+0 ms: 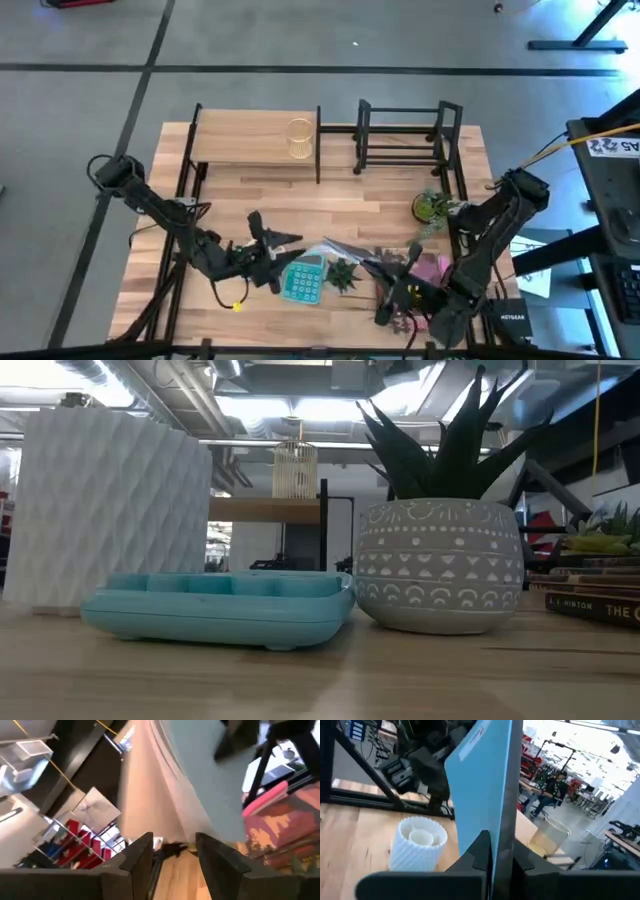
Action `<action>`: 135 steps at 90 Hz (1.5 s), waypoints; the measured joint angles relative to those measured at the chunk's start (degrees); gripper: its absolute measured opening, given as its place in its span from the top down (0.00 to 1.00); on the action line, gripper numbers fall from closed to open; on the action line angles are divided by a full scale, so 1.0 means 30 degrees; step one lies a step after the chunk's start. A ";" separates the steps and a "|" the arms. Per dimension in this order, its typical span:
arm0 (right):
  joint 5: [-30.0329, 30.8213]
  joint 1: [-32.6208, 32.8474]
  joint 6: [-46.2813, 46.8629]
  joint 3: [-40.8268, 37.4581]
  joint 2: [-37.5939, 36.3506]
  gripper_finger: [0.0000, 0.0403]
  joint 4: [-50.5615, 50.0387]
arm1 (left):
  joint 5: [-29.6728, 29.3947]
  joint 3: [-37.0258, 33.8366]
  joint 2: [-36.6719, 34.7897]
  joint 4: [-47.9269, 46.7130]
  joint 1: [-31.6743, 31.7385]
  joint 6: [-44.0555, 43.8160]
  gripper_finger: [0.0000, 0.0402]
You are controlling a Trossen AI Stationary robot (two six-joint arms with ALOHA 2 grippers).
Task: Stock shelves
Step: Put the blue book on the bookshelf
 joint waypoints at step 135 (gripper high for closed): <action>-0.8945 -0.3738 -0.8463 0.0070 -0.0044 0.97 0.5861 | 1.5914 -0.2261 -0.0246 0.7331 0.4715 -0.7508 0.76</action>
